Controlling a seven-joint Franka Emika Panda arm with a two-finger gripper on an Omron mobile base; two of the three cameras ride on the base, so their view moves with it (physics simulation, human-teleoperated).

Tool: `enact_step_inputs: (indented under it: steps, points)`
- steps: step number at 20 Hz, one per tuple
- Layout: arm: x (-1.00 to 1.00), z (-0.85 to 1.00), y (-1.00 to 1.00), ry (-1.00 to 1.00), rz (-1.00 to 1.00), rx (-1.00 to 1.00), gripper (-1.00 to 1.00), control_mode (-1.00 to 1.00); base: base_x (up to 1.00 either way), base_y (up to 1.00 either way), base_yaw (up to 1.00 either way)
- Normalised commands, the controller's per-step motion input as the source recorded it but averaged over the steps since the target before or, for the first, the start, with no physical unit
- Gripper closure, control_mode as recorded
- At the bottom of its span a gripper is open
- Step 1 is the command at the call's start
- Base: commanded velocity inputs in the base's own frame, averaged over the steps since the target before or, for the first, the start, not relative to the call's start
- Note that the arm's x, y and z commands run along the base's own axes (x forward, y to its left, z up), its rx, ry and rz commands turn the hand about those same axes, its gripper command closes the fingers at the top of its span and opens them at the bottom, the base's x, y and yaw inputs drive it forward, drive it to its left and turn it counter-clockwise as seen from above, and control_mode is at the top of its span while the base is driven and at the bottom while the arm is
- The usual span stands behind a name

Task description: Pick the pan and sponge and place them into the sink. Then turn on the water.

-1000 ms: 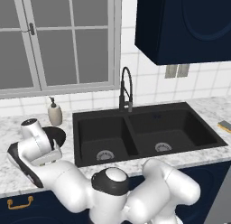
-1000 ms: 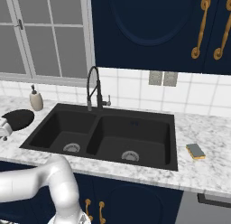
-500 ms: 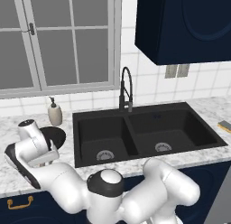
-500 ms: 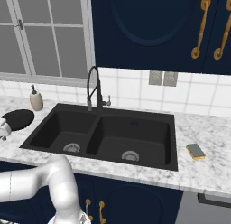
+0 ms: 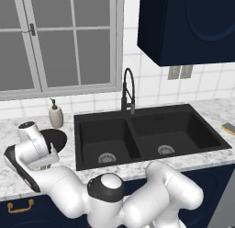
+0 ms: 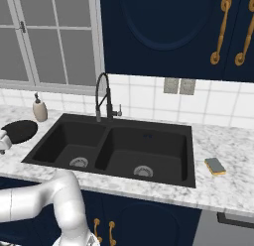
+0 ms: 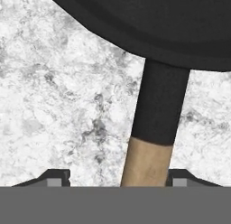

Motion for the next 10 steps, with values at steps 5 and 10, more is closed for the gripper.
enact_step_inputs:
  steps: [5, 10]
  points:
    - [0.00, -0.16, 0.00, -0.01, 0.00, 0.04, 1.00, -1.00, 0.00, 0.00, 0.00]
    - [-0.01, -0.03, -0.33, -0.02, 0.00, 0.01, 1.00, -1.00, 0.00, 0.00, 0.00]
